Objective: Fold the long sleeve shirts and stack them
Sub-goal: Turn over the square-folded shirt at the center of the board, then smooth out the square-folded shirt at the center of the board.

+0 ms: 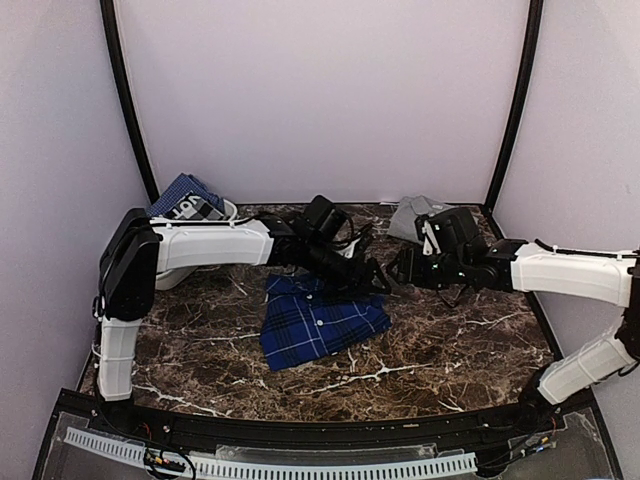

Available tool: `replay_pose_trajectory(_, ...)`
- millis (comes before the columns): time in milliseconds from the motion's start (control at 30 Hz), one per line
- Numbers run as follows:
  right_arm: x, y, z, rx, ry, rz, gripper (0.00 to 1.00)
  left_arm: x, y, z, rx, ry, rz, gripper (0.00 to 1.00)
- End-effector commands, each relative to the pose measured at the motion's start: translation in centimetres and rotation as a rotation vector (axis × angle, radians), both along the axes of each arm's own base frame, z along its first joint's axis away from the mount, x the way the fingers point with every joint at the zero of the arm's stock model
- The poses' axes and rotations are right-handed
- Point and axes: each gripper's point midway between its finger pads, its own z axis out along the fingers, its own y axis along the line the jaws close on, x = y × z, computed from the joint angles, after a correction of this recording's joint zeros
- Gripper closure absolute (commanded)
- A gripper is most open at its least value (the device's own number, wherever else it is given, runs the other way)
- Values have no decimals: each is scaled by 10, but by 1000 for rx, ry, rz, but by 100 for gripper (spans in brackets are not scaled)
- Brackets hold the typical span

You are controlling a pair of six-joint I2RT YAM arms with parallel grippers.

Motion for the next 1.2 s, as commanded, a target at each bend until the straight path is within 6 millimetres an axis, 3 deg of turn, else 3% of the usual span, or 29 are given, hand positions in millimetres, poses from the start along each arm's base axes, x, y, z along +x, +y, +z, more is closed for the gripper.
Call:
replay_pose_trajectory(0, -6, 2, -12, -40, 12, 53, 31, 32, 30, 58, -20, -130, 140, 33)
replay_pose_trajectory(33, -7, 5, -15, -44, 19, 67, 30, 40, 44, 71, -13, -162, 195, 33)
replay_pose_trajectory(67, -7, 9, -17, -48, 26, 83, 29, 40, 57, 59, 22, -151, 224, 33)
replay_pose_trajectory(100, -7, 13, -19, -55, 27, 97, 30, 49, 76, 71, 22, -170, 290, 33)
replay_pose_trajectory(133, -9, 19, -21, -51, 40, 124, 32, 48, 92, 56, 55, -153, 319, 33)
replay_pose_trajectory(167, -10, 24, -25, -59, 53, 141, 34, 55, 112, 68, 45, -168, 381, 33)
replay_pose_trajectory(200, -11, 28, -25, -64, 55, 158, 36, 51, 129, 47, 85, -142, 406, 33)
replay_pose_trajectory(233, -12, 32, -28, -77, 63, 171, 38, 56, 149, 57, 76, -155, 458, 33)
replay_pose_trajectory(267, -14, 35, -33, -96, 74, 183, 40, 54, 169, 36, 118, -127, 489, 33)
replay_pose_trajectory(300, -16, 38, -36, -114, 82, 197, 41, 52, 182, 42, 116, -138, 517, 33)
replay_pose_trajectory(333, -18, 41, -39, -133, 90, 207, 43, 47, 201, 20, 171, -106, 545, 33)
replay_pose_trajectory(367, -22, 44, -43, -152, 97, 219, 44, 45, 213, 22, 177, -116, 569, 33)
replay_pose_trajectory(433, -28, 43, -52, -198, 114, 222, 45, 29, 239, -8, 246, -64, 594, 33)
replay_pose_trajectory(500, -33, 40, -59, -239, 125, 214, 46, 18, 254, -23, 272, -36, 609, 33)
replay_pose_trajectory(633, -43, 30, -76, -281, 155, 200, 52, -3, 270, -50, 314, 29, 620, 33)
replay_pose_trajectory(733, -52, 27, -85, -270, 171, 208, 62, -14, 266, -66, 287, 82, 606, 33)
replay_pose_trajectory(933, -77, 17, -115, -238, 249, 214, 100, -23, 245, -80, 186, 160, 555, 32)
replay_pose_trajectory(1033, -88, 8, -125, -229, 274, 197, 100, -24, 235, -84, 172, 171, 528, 31)
replay_pose_trajectory(1167, -86, 9, -107, -189, 244, 182, 87, -25, 222, -91, 140, 207, 508, 31)
